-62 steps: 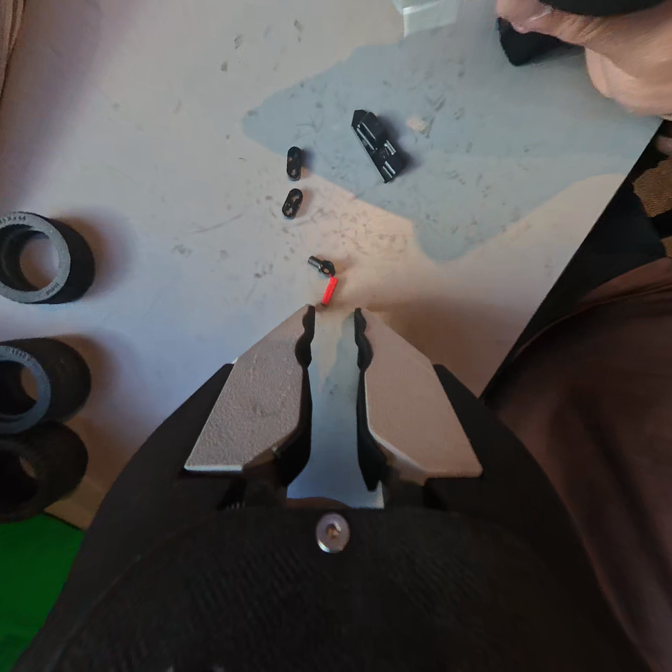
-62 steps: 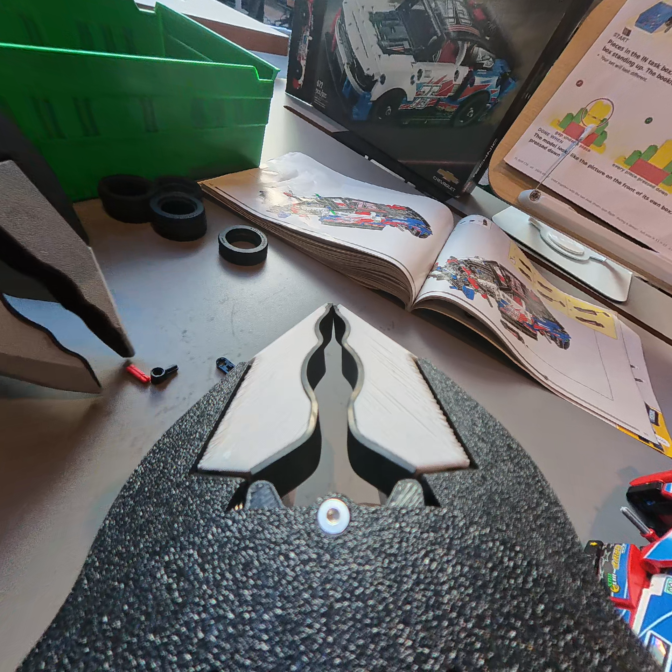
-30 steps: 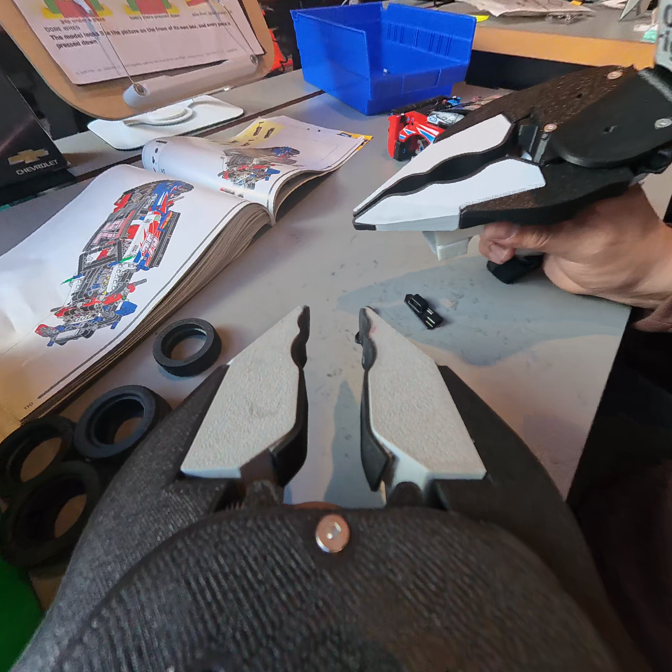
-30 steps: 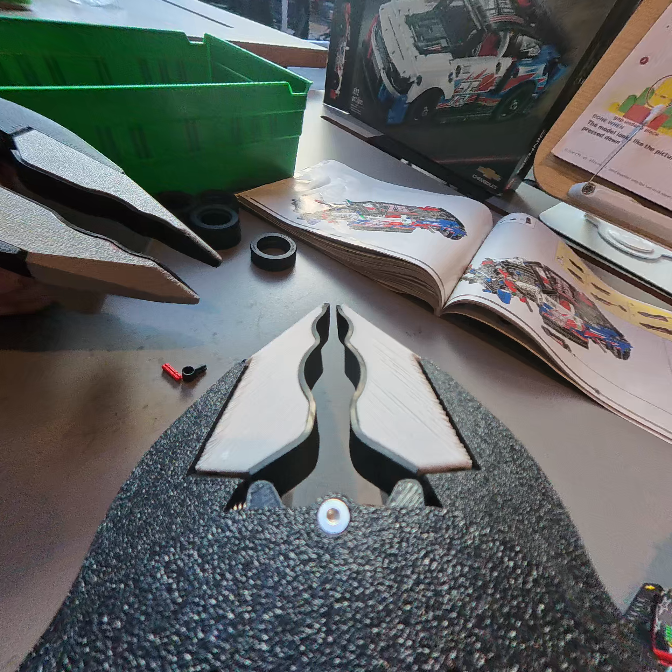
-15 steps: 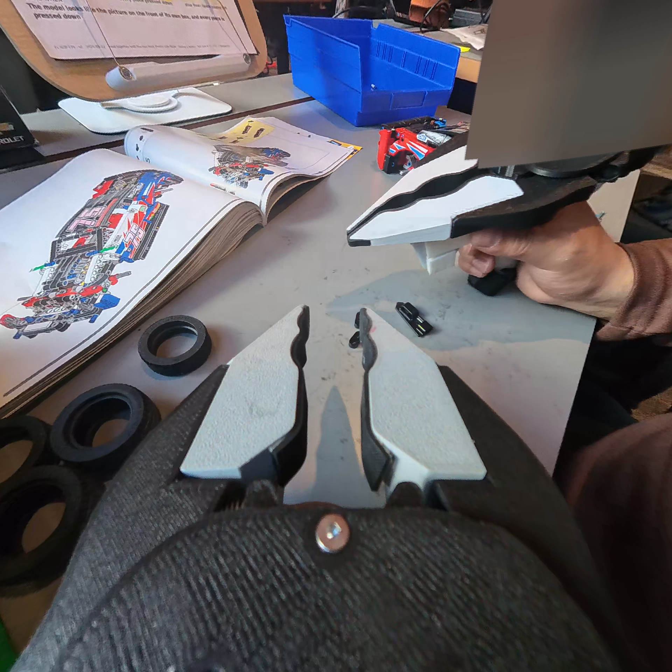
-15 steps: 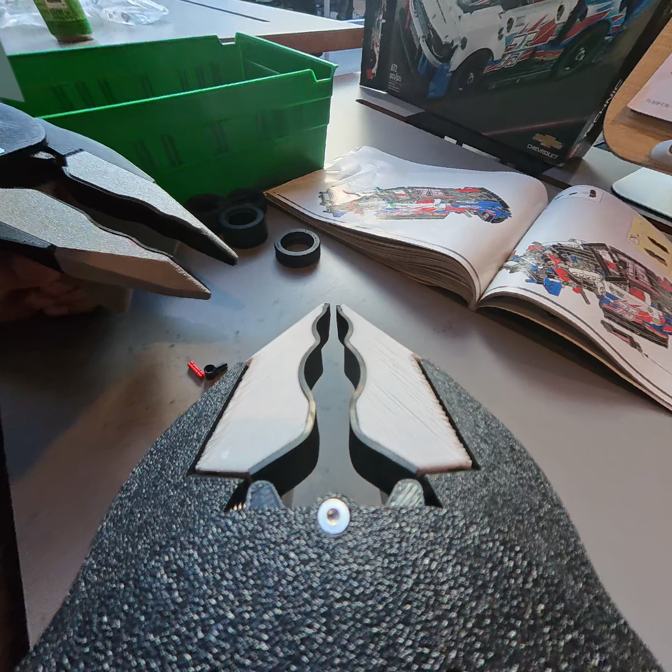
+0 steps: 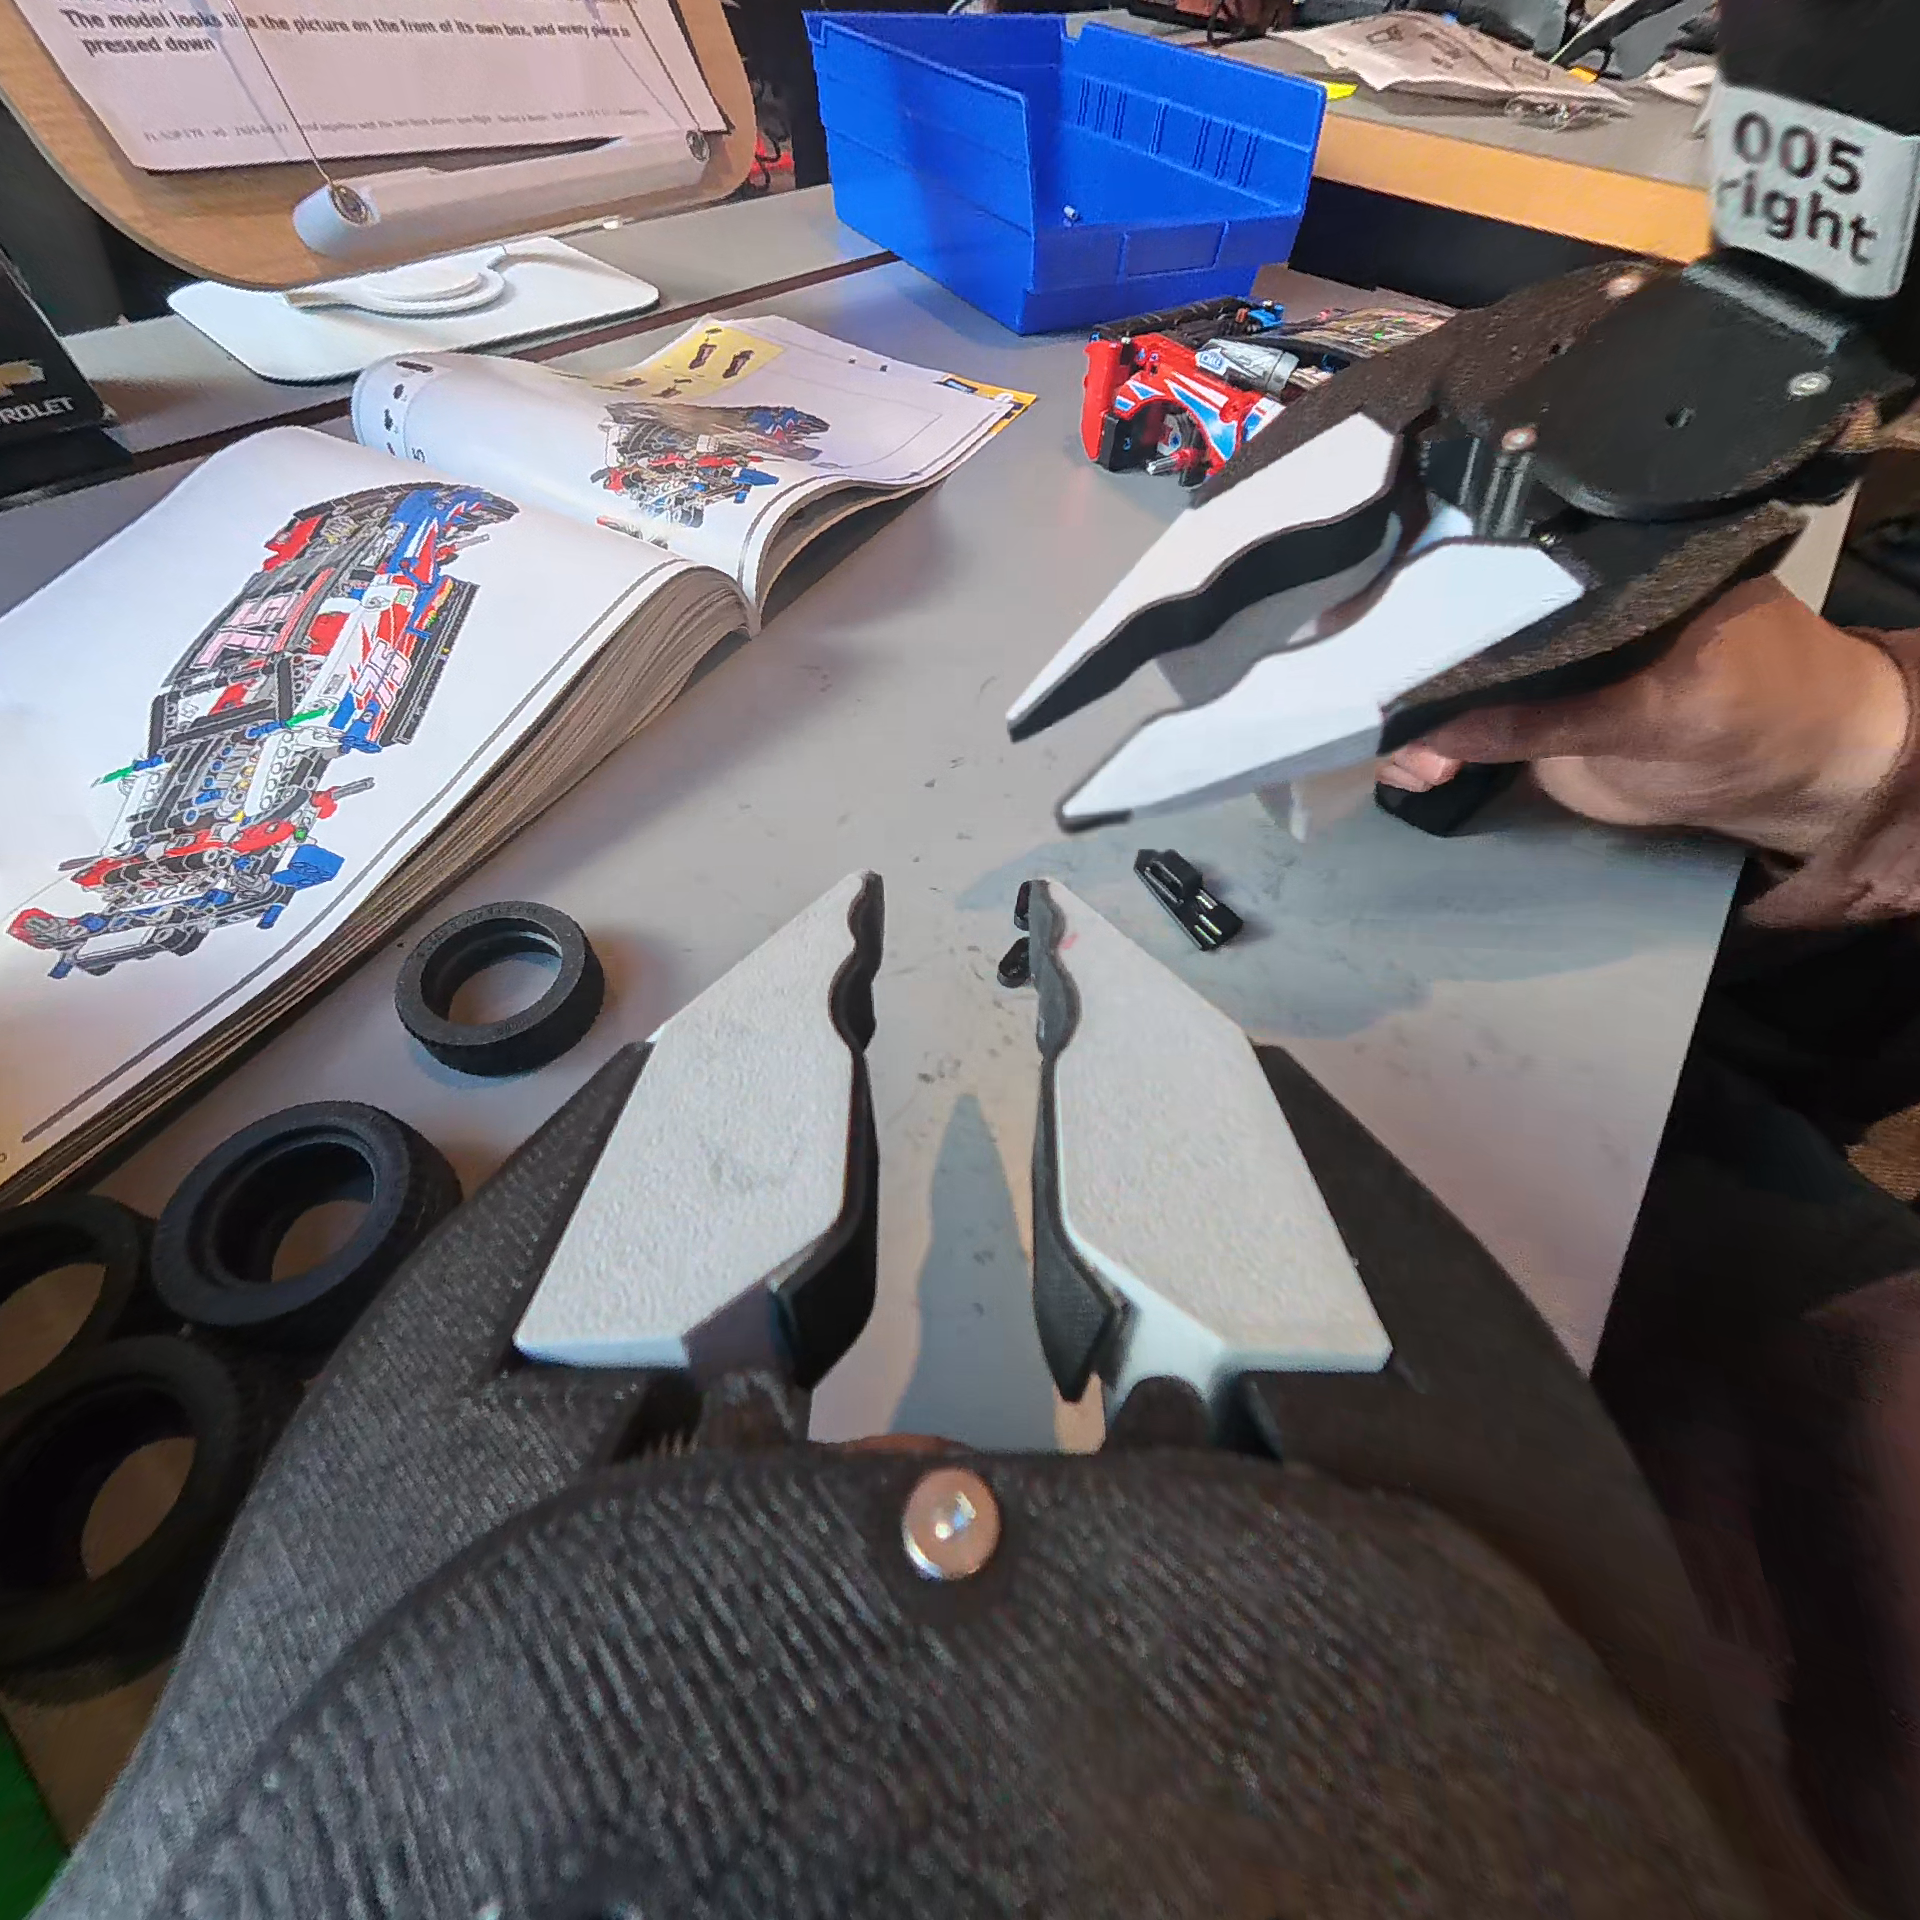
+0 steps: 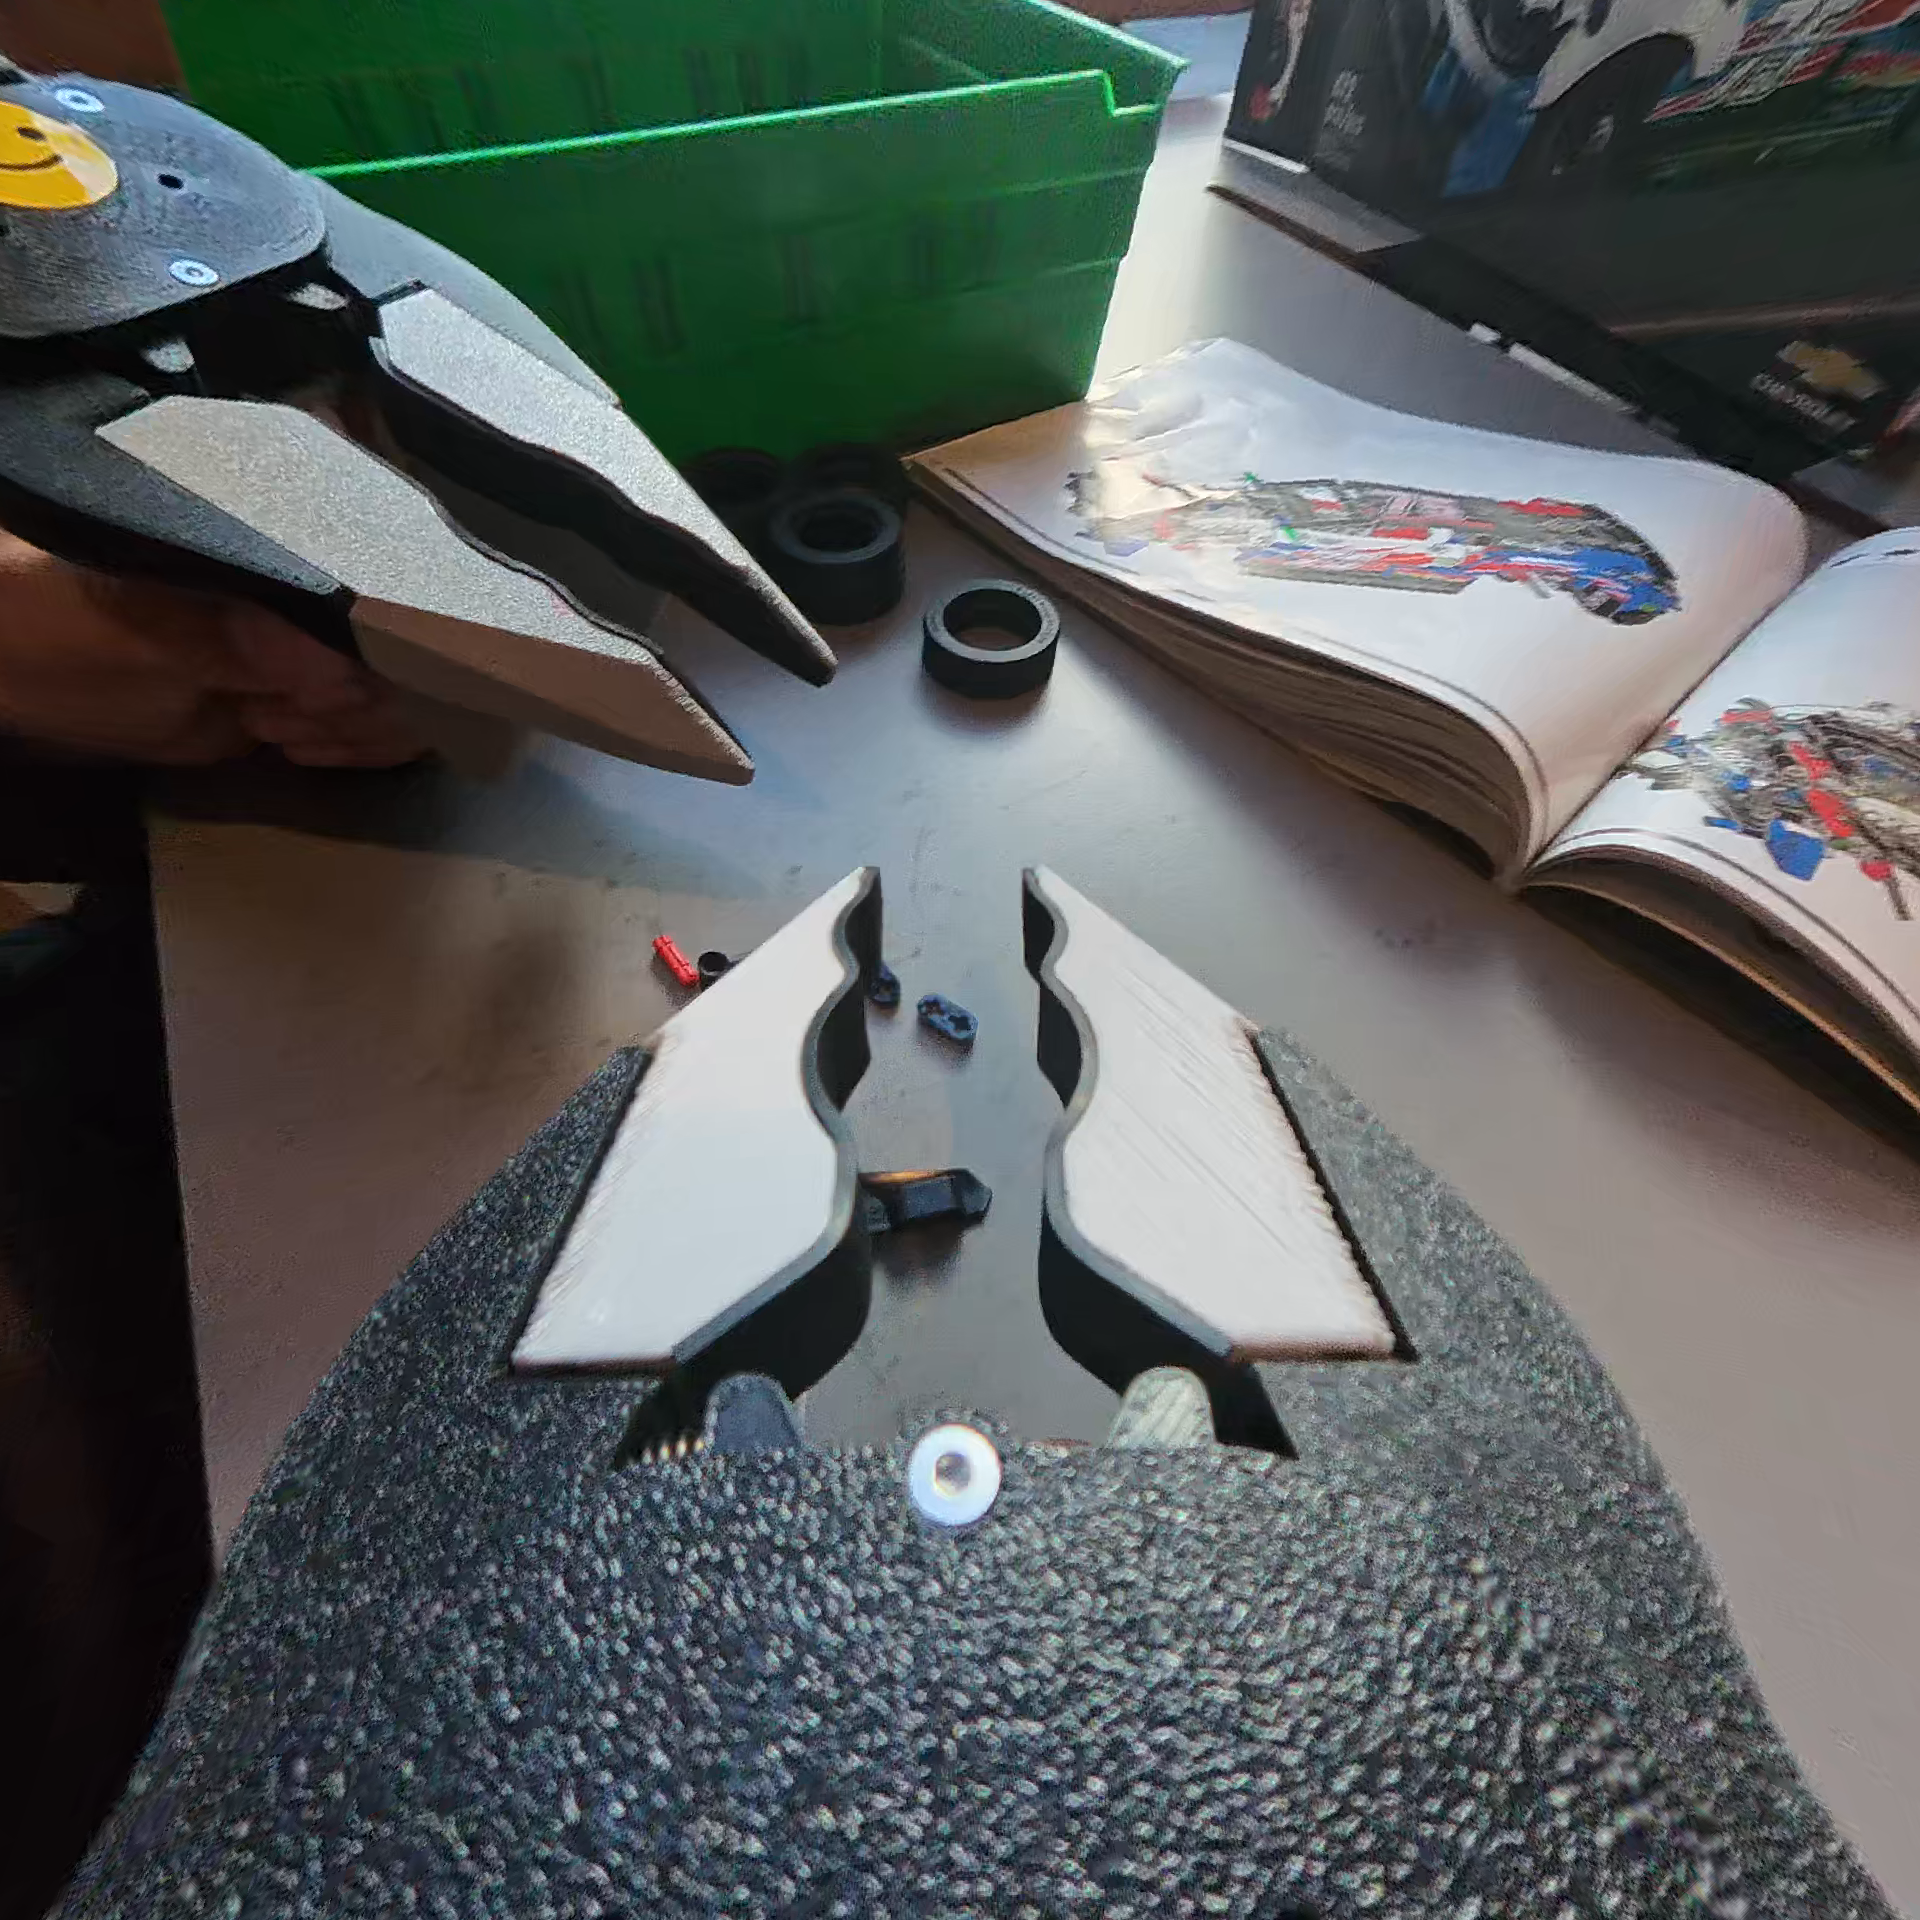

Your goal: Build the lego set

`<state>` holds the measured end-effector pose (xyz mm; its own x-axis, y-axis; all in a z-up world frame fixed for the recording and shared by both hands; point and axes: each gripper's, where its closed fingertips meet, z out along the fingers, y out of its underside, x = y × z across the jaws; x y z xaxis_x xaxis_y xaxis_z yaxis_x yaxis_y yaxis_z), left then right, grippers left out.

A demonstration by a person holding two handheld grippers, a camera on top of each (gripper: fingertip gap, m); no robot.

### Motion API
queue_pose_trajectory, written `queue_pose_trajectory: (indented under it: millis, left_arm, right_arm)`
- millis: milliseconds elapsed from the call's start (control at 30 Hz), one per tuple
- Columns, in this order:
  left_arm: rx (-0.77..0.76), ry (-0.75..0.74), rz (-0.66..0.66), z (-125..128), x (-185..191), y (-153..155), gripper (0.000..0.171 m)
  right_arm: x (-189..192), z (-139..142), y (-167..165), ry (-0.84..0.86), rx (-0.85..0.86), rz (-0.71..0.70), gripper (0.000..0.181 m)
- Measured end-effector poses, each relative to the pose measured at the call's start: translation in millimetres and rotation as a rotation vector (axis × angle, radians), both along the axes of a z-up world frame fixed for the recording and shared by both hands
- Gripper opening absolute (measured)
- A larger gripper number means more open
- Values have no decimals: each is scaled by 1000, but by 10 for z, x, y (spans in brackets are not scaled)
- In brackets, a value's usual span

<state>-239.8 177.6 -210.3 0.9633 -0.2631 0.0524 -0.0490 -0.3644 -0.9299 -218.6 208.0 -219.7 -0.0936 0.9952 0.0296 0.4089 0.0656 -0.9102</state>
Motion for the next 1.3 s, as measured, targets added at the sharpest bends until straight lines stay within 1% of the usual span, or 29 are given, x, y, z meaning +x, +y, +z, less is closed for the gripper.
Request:
queue_pose_trajectory:
  millis: [33,133,200,267,333,467,533,667,767,833,967,1100,1167,1233,1300]
  left_arm:
    - [-1,3,1,-2,0,0,25]
    - [-9,15,0,-16,7,4,25]
    - [-9,15,0,-17,7,4,25]
    - [-2,8,-1,-4,3,-1,25]
    - [6,2,-1,10,0,-5,25]
    - [4,0,-4,6,3,-6,25]
    - [2,1,-5,2,6,-5,25]
    - [-5,2,-9,-9,11,-3,25]
    - [-11,0,-10,-16,11,-1,25]
    - [-17,-4,-12,-23,12,1,25]
    - [-48,-29,-28,-59,23,9,26]
    - [-80,-37,-50,-101,53,12,26]
    - [-85,-36,-62,-109,71,8,27]
    - [-90,-53,-86,-106,111,-8,27]
    - [-112,-113,-135,-108,194,-44,27]
  right_arm:
    - [16,-14,-19,-11,-16,16,32]
    - [113,-24,-128,-39,-98,69,37]
    - [207,-62,-164,-71,-136,65,41]
    - [312,-145,-141,-125,-112,43,42]
    - [408,-176,-86,-140,-67,-2,42]
    - [518,-253,-122,-176,-69,-18,42]
    - [519,-288,-98,-195,-36,-26,41]
    - [505,-420,-87,-271,-8,2,41]
    - [500,-472,-91,-304,-19,16,40]
    - [498,-489,-89,-316,-38,21,36]
    - [491,-484,-95,-314,-43,33,33]
    - [480,-458,-126,-287,43,48,33]
    - [451,-375,-125,-226,112,40,33]
    - [410,-223,-127,-123,196,26,33]
    - [373,-85,-147,-28,305,14,33]
